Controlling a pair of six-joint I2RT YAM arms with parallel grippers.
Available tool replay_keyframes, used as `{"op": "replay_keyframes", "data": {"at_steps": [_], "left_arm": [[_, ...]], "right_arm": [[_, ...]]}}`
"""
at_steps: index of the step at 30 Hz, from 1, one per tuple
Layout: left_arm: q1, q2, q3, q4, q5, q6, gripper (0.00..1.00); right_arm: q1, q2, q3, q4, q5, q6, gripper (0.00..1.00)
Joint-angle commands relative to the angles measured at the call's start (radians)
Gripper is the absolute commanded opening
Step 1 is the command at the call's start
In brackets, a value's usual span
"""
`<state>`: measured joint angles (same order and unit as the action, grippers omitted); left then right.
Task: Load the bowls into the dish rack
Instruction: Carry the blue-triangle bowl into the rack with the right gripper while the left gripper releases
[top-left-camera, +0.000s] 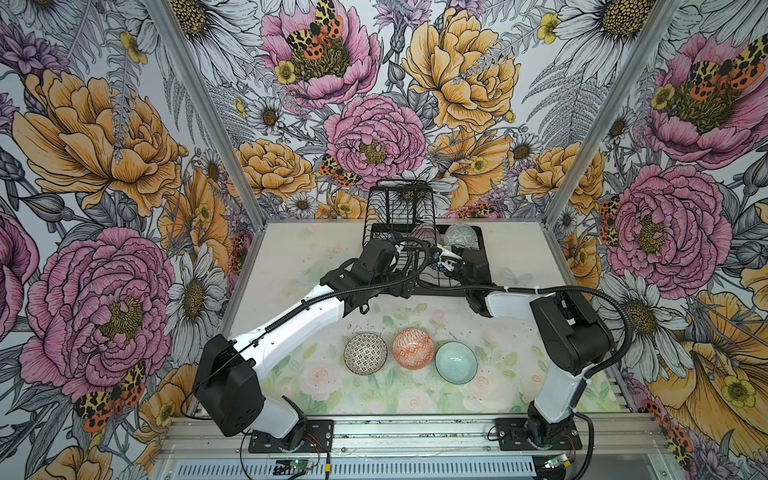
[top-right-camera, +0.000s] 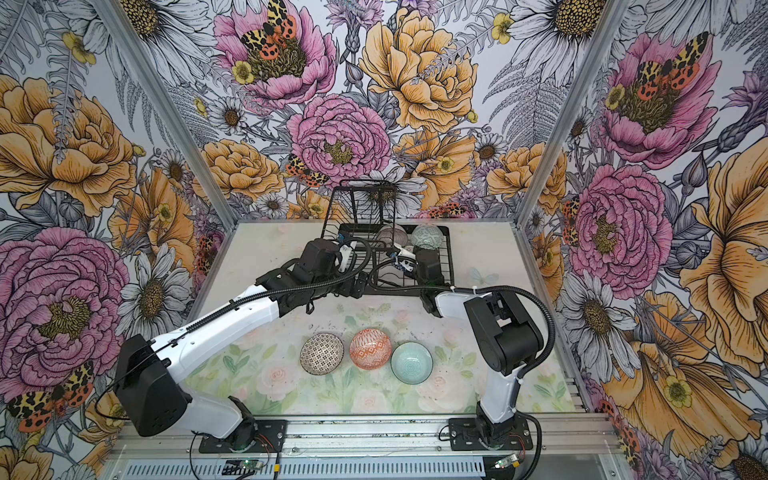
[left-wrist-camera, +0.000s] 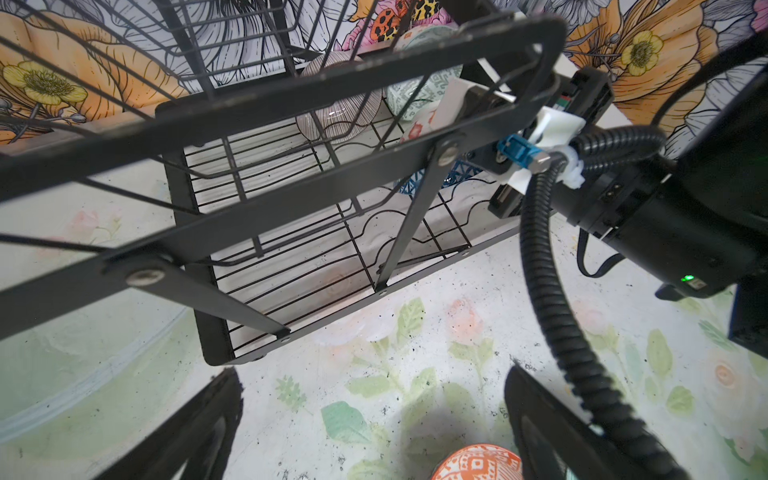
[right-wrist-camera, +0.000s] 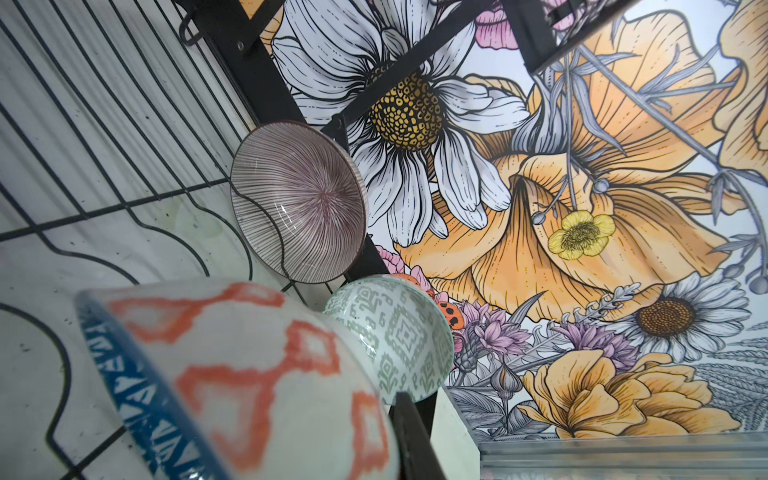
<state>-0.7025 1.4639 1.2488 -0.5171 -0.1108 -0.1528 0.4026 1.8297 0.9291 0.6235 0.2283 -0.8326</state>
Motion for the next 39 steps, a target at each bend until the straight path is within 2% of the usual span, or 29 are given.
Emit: {"op": "replay_keyframes", "data": {"at_steps": [1, 11, 18, 39], "left_arm": [[0.009, 0.006, 0.016, 0.0, 0.022, 0.011, 0.99], [0.02, 0.004, 0.01, -0.002, 0.023, 0.012, 0.99], [0.024, 0.006, 0.009, -0.001, 0.028, 0.012, 0.99], [0.024, -0.002, -0.01, 0.0, 0.026, 0.001, 0.99]], "right_arm": [[0.014, 0.028, 0.062, 0.088, -0.028, 0.003, 0.0], [0.016, 0.111, 0.137, 0.112, -0.053, 0.006, 0.0], [0.024, 0.201, 0.199, 0.239, -0.031, -0.057, 0.0], [0.024, 0.342, 0.317, 0.244, -0.093, -0.153, 0.0]]}}
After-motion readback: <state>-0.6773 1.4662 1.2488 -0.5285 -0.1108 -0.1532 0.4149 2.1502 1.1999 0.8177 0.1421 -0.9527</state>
